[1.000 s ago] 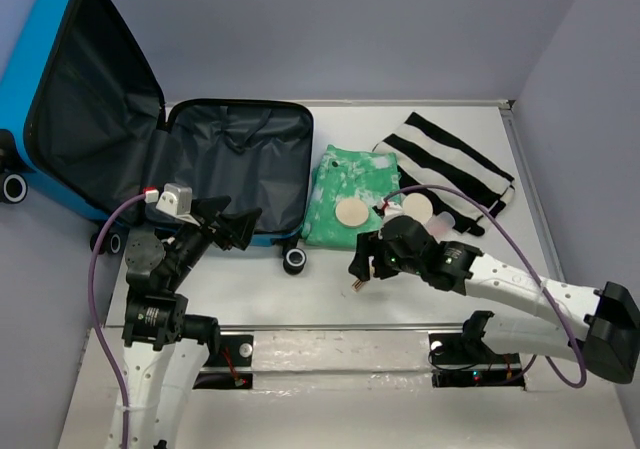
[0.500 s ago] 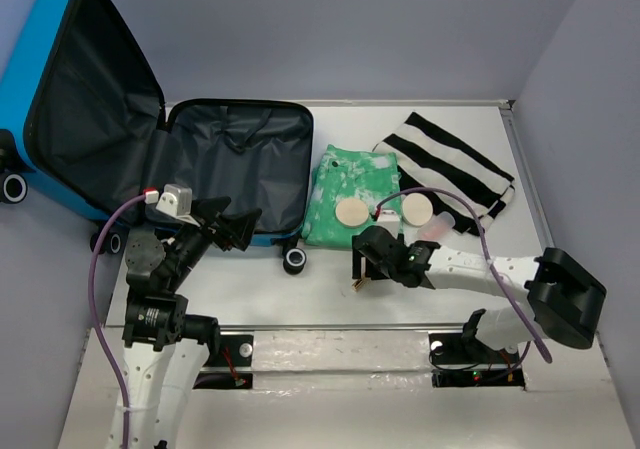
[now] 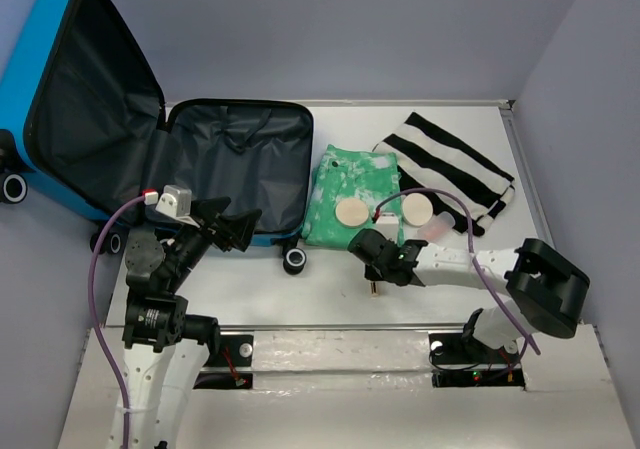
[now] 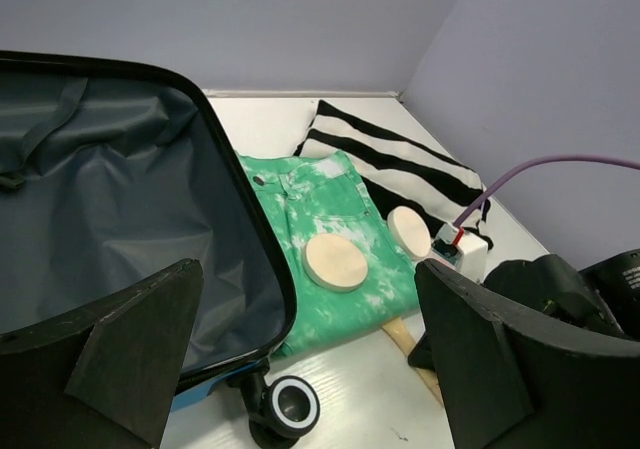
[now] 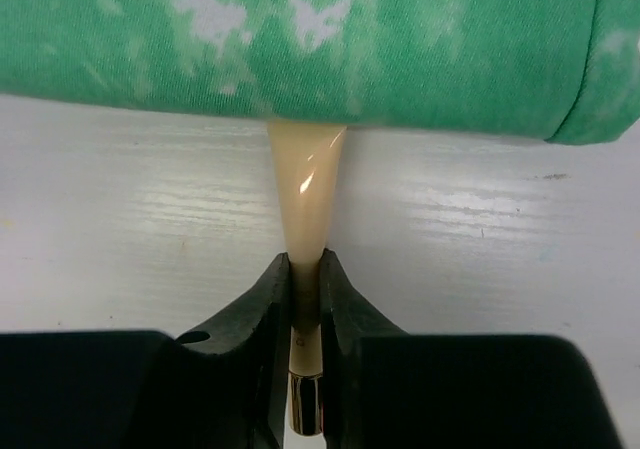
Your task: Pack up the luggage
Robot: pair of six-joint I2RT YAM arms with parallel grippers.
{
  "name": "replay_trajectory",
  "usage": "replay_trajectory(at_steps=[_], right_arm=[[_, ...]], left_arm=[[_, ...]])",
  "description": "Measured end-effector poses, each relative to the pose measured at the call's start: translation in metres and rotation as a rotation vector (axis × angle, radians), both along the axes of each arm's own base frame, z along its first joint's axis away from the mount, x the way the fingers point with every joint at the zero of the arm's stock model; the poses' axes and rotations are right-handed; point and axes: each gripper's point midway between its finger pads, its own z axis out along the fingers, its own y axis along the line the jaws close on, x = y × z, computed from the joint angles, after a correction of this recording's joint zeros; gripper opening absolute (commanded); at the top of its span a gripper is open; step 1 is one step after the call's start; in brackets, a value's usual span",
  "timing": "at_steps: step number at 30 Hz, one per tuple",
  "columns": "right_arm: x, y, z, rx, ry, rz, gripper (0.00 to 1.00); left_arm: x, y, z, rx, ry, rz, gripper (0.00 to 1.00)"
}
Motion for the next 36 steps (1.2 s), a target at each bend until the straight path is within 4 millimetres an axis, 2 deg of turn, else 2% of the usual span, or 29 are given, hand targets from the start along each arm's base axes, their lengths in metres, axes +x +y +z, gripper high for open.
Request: replay_trajectory(at_steps=[3, 6, 8, 10, 11, 12, 13, 14, 15, 16, 17, 18, 20, 21, 22, 23, 24, 25, 27, 30, 32, 36], right_arm=[[-0.005, 0.002, 0.012, 0.025, -0.003, 0.025, 0.14], [-0.004, 0.017, 0.048, 0.126, -0.049, 0.089, 0.14], [0.004, 0.044, 0.086, 0.211, -0.095, 0.161, 0.13], [0.025, 0.091, 0.142, 0.308, -0.172, 0.243, 0.14], [0.035, 0.112, 0.163, 0.350, -0.208, 0.273, 0.40], [0.048, 0.135, 0.189, 0.390, -0.253, 0.299, 0.61], [0.058, 0.154, 0.213, 0.427, -0.286, 0.321, 0.79], [0.073, 0.184, 0.239, 0.468, -0.334, 0.356, 0.92], [0.081, 0.198, 0.255, 0.502, -0.365, 0.369, 0.93], [0.094, 0.222, 0.275, 0.532, -0.409, 0.395, 0.93], [0.105, 0.239, 0.281, 0.536, -0.428, 0.407, 0.89], [0.110, 0.246, 0.284, 0.540, -0.439, 0.412, 0.86], [0.115, 0.242, 0.263, 0.501, -0.421, 0.414, 0.74], [0.114, 0.233, 0.250, 0.475, -0.401, 0.410, 0.64], [0.114, 0.217, 0.232, 0.438, -0.373, 0.396, 0.58], [0.116, 0.197, 0.210, 0.401, -0.343, 0.370, 0.49], [0.118, 0.178, 0.197, 0.373, -0.324, 0.347, 0.46], [0.124, 0.148, 0.177, 0.325, -0.291, 0.296, 0.46], [0.135, 0.107, 0.153, 0.272, -0.257, 0.216, 0.48], [0.155, 0.047, 0.122, 0.194, -0.225, 0.088, 0.58], [0.160, 0.025, 0.105, 0.143, -0.198, 0.049, 0.59], [0.163, 0.018, 0.083, 0.083, -0.166, 0.042, 0.55]], left_arm=[[0.000, 0.000, 0.000, -0.003, 0.002, 0.000, 0.99], [0.000, 0.001, 0.000, -0.006, 0.004, 0.006, 0.99], [0.002, 0.003, 0.000, -0.010, 0.007, 0.020, 0.99], [0.005, 0.007, -0.002, -0.014, 0.017, 0.052, 0.99], [0.006, 0.010, -0.004, -0.016, 0.028, 0.074, 0.99], [0.007, 0.012, -0.005, -0.017, 0.032, 0.081, 0.99], [0.008, 0.015, -0.007, -0.019, 0.042, 0.104, 0.99], [0.009, 0.017, -0.009, -0.020, 0.050, 0.118, 0.99], [0.010, 0.019, -0.010, -0.020, 0.058, 0.132, 0.99], [0.012, 0.022, -0.012, -0.021, 0.066, 0.149, 0.99], [0.012, 0.023, -0.013, -0.022, 0.070, 0.156, 0.99], [0.013, 0.024, -0.014, -0.022, 0.076, 0.166, 0.99], [0.013, 0.026, -0.016, -0.023, 0.082, 0.177, 0.99], [0.012, 0.027, -0.016, -0.024, 0.083, 0.179, 0.99], [0.011, 0.027, -0.015, -0.026, 0.079, 0.179, 0.99], [0.011, 0.027, -0.014, -0.027, 0.076, 0.179, 0.99], [0.010, 0.027, -0.014, -0.028, 0.075, 0.179, 0.99], [0.010, 0.027, -0.013, -0.029, 0.073, 0.179, 0.99], [0.010, 0.027, -0.014, -0.029, 0.074, 0.178, 0.99], [0.010, 0.027, -0.013, -0.030, 0.073, 0.178, 0.99], [0.010, 0.026, -0.013, -0.030, 0.073, 0.178, 0.99], [0.010, 0.026, -0.013, -0.030, 0.073, 0.176, 0.99]])
